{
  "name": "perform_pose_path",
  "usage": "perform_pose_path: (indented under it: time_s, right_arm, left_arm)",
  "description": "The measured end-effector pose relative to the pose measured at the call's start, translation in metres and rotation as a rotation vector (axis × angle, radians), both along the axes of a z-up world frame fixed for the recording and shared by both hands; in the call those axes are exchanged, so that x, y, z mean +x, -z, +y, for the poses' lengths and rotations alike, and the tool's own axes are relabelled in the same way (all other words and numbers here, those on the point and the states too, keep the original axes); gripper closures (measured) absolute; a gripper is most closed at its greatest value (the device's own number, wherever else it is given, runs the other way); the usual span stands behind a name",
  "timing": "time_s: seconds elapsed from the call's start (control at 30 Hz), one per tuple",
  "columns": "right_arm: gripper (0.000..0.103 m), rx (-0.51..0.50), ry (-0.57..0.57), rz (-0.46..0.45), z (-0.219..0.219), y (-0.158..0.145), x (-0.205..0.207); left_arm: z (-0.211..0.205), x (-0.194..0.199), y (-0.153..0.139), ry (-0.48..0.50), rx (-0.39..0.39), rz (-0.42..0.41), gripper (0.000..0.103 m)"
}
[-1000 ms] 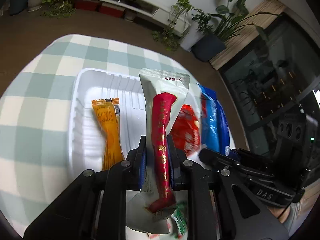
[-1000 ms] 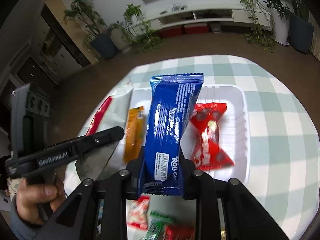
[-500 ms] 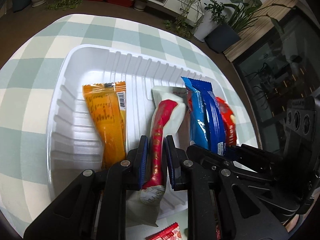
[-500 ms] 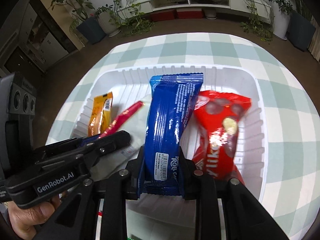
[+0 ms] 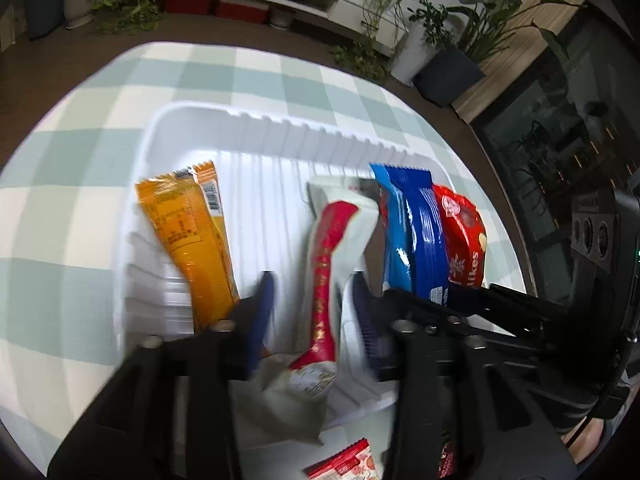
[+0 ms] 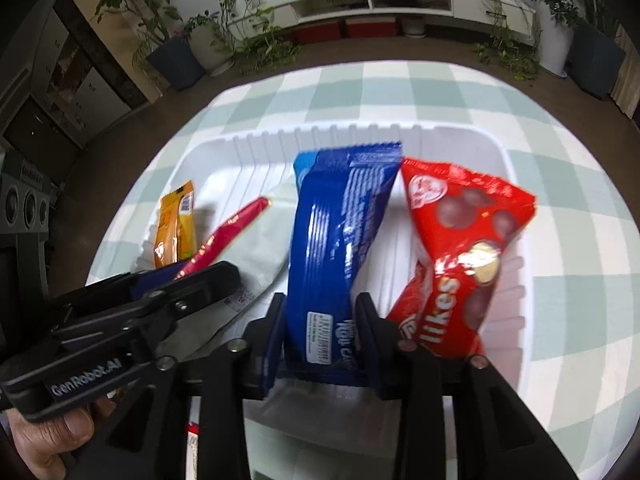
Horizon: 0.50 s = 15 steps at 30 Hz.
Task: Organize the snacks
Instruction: 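Lower both packets into the tray, open both grippers and withdraw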
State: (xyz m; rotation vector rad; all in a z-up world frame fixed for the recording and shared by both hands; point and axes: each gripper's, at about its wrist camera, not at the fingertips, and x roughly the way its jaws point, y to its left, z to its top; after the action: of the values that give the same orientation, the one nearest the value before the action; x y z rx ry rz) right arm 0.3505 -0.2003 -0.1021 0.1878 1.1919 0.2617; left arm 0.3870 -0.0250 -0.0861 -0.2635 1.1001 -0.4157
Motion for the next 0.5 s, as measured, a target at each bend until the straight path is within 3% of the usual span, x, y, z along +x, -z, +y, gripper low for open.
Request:
perform_pose_path:
  time_s: [0.03, 0.1, 0.17, 0.3, 0.5]
  right_arm:
    - [0.059, 0.009, 0.006, -0.006, -0.002, -0.004, -0.002]
    - [0.047, 0.032, 0.019, -0.019, -0.006, -0.015, -0.008]
    - [0.04, 0.039, 0.029, -0.051, -0.009, -0.029, -0.016]
    - [0.028, 0.1, 0.017, -0.137, -0.015, -0.069, -0.05]
    - [0.016, 0.188, 0.005, -0.276, -0.03, -0.112, -0.137]
  left_arm:
    - [0.004, -0.002, -0.005, -0.007, -0.001, -0.012, 0.039]
    - [0.01, -0.008, -0.016, -0.007, -0.002, -0.039, 0.028]
    - [0.017, -0.019, -0.03, -0.009, -0.008, -0.065, 0.024]
    - [0.026, -0.051, -0.058, 0.011, -0.039, -0.13, 0.001]
    - [0.04, -0.142, -0.105, 0.079, -0.021, -0.305, 0.0]
